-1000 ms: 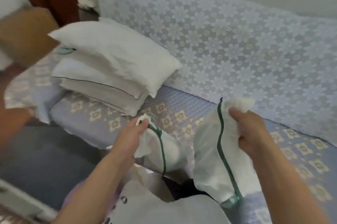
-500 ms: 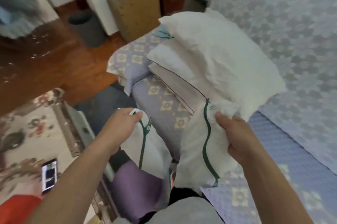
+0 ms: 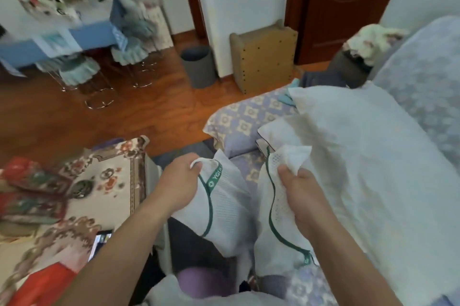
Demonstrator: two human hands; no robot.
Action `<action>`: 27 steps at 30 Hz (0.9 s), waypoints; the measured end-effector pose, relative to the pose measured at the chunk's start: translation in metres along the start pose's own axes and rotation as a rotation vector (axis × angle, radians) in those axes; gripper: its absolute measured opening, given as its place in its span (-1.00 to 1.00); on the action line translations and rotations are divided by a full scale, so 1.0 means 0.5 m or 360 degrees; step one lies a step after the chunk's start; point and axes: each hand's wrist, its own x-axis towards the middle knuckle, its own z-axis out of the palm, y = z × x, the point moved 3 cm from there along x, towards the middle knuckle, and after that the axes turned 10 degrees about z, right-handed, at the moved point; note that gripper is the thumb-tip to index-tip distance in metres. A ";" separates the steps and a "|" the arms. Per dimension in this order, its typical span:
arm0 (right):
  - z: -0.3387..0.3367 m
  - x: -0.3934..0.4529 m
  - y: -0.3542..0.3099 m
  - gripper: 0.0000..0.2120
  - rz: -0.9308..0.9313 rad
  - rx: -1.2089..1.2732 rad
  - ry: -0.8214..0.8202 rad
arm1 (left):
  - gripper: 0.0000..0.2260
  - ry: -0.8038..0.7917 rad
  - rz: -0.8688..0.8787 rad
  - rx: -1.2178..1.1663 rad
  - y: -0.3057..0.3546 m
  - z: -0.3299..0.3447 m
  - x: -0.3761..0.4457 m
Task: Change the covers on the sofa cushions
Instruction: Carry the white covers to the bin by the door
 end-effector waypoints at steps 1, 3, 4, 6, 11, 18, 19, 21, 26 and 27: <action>0.002 0.013 -0.018 -0.56 -0.0006 0.0002 0.0030 | -0.74 0.0016 0.0010 -0.0025 0.004 -0.007 0.016; 0.007 0.039 -0.052 -0.36 -0.0008 0.0002 0.0049 | -0.69 0.0037 -0.0018 -0.0098 0.012 -0.020 0.046; 0.015 0.047 -0.073 -0.35 -0.0036 -0.0008 0.0040 | -0.66 0.0034 -0.0017 -0.0126 0.019 -0.025 0.059; 0.036 0.059 -0.119 -0.44 -0.0097 -0.0033 0.0043 | -0.63 -0.0009 -0.0002 -0.0233 0.020 -0.025 0.098; 0.153 0.092 -0.157 -0.83 -0.0309 -0.0242 -0.0121 | -0.50 -0.0237 -0.0245 -0.0902 -0.006 0.002 0.175; 0.423 0.202 -0.168 -0.81 -0.0639 -0.1117 -0.0192 | -0.75 -0.0204 -0.0522 -0.1364 -0.115 -0.037 0.349; 0.451 0.223 -0.179 -0.79 -0.0681 -0.1190 -0.0156 | -0.75 -0.0225 -0.0543 -0.1408 -0.141 -0.049 0.378; 0.513 0.274 -0.208 -0.78 -0.0813 -0.1373 -0.0093 | -0.69 -0.0291 -0.0644 -0.1523 -0.188 -0.087 0.442; 0.748 0.352 -0.288 -0.85 -0.1315 -0.1978 0.0070 | -0.69 -0.0682 -0.0875 -0.1692 -0.301 -0.263 0.627; 0.768 0.356 -0.296 -0.80 -0.1391 -0.2062 0.0085 | -0.74 -0.0754 -0.0856 -0.1703 -0.311 -0.281 0.644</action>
